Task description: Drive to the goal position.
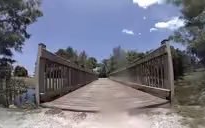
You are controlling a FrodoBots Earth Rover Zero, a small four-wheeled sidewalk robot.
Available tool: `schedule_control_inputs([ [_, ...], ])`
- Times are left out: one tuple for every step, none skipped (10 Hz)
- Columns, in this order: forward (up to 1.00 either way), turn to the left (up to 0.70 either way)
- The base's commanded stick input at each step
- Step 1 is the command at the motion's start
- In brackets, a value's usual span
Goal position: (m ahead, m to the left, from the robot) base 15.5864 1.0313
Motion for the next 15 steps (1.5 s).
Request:
schedule_control_inputs([
  [0.00, 0.85],
  [0.00, 0.85],
  [0.00, 0.85],
  [0.00, 0.85],
  [0.00, 0.85],
  [0.00, 0.85],
  [0.00, 0.85],
  [0.00, 0.85],
  [0.00, 0.85],
  [0.00, 0.85],
  [0.00, 0.85],
  [0.00, 0.85],
  [0.00, 0.85],
  [0.00, 0.54],
  [0.00, 0.18],
])
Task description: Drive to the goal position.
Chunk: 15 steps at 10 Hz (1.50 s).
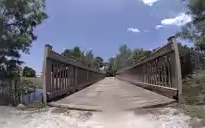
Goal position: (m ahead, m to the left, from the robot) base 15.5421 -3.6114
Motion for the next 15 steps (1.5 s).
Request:
schedule_control_inputs([
  [0.09, 0.00],
  [0.27, 0.00],
  [0.34, 0.00],
  [0.35, 0.00],
  [0.39, 0.00],
  [0.62, 0.00],
  [0.85, 0.00],
  [0.85, 0.00],
  [0.85, 0.00],
  [0.85, 0.00],
  [0.85, 0.00],
  [0.85, 0.00],
  [0.85, 0.00],
  [0.85, 0.00],
  [0.85, 0.00],
])
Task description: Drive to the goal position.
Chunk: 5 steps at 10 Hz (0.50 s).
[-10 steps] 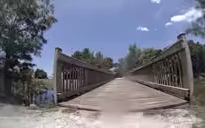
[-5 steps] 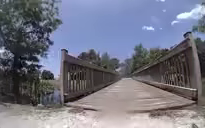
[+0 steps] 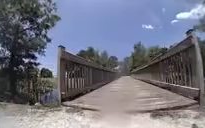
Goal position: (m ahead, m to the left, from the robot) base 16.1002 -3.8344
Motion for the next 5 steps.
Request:
schedule_control_inputs([
  [0.85, 0.00],
  [0.85, 0.00],
  [0.85, 0.00],
  [0.85, 0.00],
  [0.85, -0.12],
])
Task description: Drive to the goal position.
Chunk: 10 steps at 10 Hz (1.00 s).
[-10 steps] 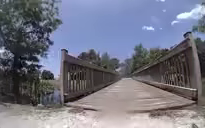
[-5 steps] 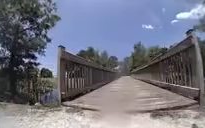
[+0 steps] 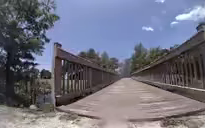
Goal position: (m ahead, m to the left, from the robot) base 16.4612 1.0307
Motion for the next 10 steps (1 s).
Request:
schedule_control_inputs([
  [0.85, -0.30],
  [0.85, -0.31],
  [0.85, -0.28],
  [0.85, -0.24],
  [0.85, -0.21],
  [0.85, -0.17],
  [0.85, -0.14],
  [0.85, -0.10],
  [0.85, -0.06],
  [0.85, -0.03],
])
